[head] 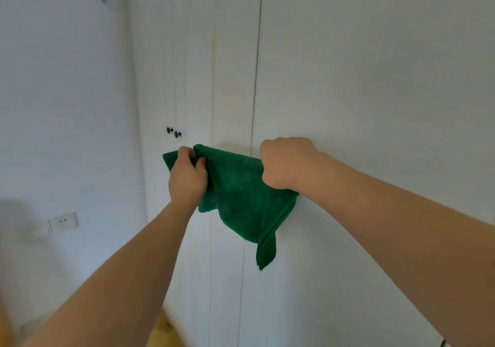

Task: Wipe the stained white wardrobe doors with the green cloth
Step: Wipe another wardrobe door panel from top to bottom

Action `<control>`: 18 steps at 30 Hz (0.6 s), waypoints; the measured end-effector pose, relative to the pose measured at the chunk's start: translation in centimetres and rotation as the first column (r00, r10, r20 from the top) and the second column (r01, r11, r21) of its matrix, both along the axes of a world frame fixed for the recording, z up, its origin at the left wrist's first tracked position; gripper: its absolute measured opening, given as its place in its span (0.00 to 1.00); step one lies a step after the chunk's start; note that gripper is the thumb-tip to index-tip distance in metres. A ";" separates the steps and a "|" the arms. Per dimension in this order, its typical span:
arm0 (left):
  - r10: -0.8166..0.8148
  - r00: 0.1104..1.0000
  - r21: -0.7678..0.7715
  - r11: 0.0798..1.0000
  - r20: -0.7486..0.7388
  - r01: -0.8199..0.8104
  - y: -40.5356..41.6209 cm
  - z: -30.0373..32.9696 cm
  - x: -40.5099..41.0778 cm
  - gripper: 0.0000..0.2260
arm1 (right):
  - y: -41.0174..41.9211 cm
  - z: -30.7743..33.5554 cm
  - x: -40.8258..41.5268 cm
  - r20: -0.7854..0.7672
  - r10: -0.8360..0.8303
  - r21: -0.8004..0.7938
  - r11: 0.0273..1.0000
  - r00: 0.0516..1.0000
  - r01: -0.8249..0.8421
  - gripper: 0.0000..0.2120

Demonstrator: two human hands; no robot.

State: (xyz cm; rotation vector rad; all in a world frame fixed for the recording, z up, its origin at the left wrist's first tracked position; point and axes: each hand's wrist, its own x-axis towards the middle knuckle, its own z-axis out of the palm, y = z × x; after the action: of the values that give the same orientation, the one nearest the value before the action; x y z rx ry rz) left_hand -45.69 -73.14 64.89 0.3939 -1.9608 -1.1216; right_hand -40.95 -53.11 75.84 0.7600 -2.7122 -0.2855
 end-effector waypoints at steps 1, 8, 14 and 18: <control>-0.007 1.000 -0.014 1.000 -0.021 0.007 -0.1 2.8 0.4 0.04 | 0.4 2.1 0.2 -0.029 0.009 -0.024 1.000 1.000 -0.009 0.11; -0.057 0.977 -0.124 0.992 -0.205 0.032 -1.8 20.5 1.4 0.12 | 2.5 15.5 1.3 -0.416 0.082 -0.090 0.987 0.906 -0.130 0.15; -0.112 0.967 -0.174 0.982 -0.228 0.073 -1.6 27.2 1.9 0.25 | 3.7 19.0 0.5 -0.664 0.211 0.173 0.977 0.717 -0.128 0.11; -0.105 0.969 -0.228 0.972 -0.225 0.053 -1.5 29.6 1.7 0.30 | 3.2 20.4 0.1 -0.760 0.211 0.217 0.974 0.615 -0.066 0.11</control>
State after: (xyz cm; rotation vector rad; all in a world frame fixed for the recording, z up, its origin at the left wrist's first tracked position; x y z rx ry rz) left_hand -43.95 -74.61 94.53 0.0596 -1.8767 -0.9398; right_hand -40.89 -49.93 96.20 0.6690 -1.7909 -0.6462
